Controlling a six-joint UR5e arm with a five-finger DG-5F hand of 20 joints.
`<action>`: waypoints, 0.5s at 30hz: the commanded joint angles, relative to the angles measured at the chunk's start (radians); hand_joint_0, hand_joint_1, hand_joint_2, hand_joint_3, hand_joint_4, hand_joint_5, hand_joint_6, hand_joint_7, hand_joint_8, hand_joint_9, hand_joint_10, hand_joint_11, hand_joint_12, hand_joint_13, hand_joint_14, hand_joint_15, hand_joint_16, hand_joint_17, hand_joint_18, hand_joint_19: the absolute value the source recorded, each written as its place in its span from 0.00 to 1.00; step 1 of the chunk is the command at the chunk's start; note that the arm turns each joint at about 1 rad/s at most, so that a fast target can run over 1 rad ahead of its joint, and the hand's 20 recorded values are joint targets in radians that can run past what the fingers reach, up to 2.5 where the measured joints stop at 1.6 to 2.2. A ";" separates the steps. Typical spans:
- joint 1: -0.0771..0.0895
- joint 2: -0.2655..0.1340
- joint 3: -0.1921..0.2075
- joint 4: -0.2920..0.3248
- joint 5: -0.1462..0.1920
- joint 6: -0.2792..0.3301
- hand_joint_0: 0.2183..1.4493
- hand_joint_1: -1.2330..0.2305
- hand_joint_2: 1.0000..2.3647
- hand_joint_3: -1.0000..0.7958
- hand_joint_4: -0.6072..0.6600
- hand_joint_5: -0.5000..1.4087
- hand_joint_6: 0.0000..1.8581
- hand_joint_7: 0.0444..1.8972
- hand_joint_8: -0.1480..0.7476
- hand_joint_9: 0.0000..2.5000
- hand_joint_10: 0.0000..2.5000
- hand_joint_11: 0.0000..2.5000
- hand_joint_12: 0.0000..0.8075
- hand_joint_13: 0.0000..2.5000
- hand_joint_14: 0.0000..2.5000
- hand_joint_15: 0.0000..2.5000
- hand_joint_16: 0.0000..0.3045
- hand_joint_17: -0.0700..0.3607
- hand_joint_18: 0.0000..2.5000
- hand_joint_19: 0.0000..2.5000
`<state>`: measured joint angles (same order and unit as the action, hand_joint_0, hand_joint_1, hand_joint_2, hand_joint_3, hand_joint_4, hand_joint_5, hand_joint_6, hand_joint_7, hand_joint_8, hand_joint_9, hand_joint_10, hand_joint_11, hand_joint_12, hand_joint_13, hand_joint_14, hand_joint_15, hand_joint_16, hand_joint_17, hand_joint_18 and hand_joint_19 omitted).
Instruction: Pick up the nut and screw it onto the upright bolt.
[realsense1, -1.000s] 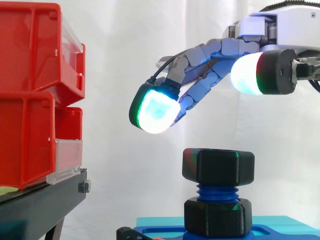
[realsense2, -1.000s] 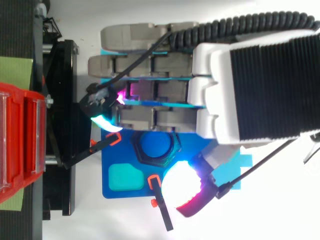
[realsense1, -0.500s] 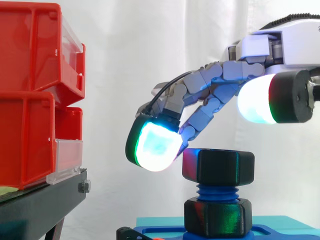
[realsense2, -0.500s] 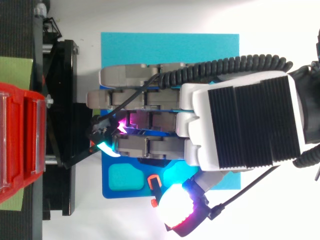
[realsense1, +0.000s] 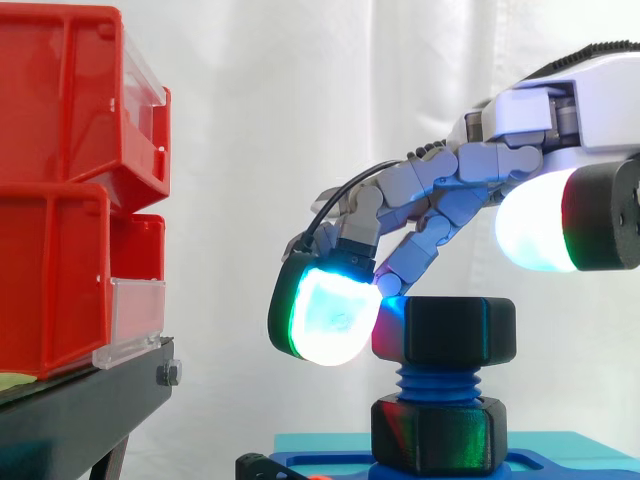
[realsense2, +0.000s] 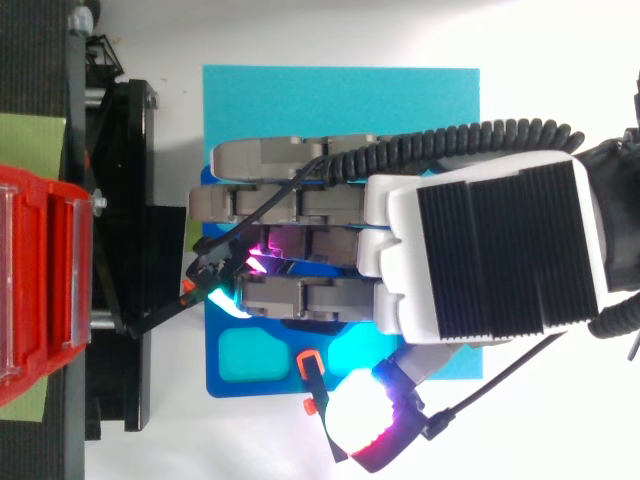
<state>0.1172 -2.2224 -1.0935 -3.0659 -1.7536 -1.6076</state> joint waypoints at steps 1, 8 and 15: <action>-0.005 0.000 0.001 -0.001 -0.003 0.000 0.24 0.78 0.00 0.28 0.65 0.24 0.27 0.57 0.43 0.25 0.00 0.00 0.38 0.10 0.00 0.00 0.11 0.33 0.00 0.00; -0.014 0.000 0.000 -0.001 -0.007 0.000 0.24 0.77 0.00 0.28 0.64 0.24 0.27 0.60 0.44 0.26 0.00 0.00 0.38 0.11 0.00 0.00 0.10 0.33 0.00 0.00; -0.022 0.001 0.001 -0.001 -0.021 0.000 0.24 0.76 0.00 0.28 0.62 0.24 0.27 0.63 0.44 0.28 0.00 0.00 0.37 0.12 0.00 0.00 0.10 0.32 0.00 0.00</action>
<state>0.0979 -2.2221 -1.0930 -3.0665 -1.7695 -1.6076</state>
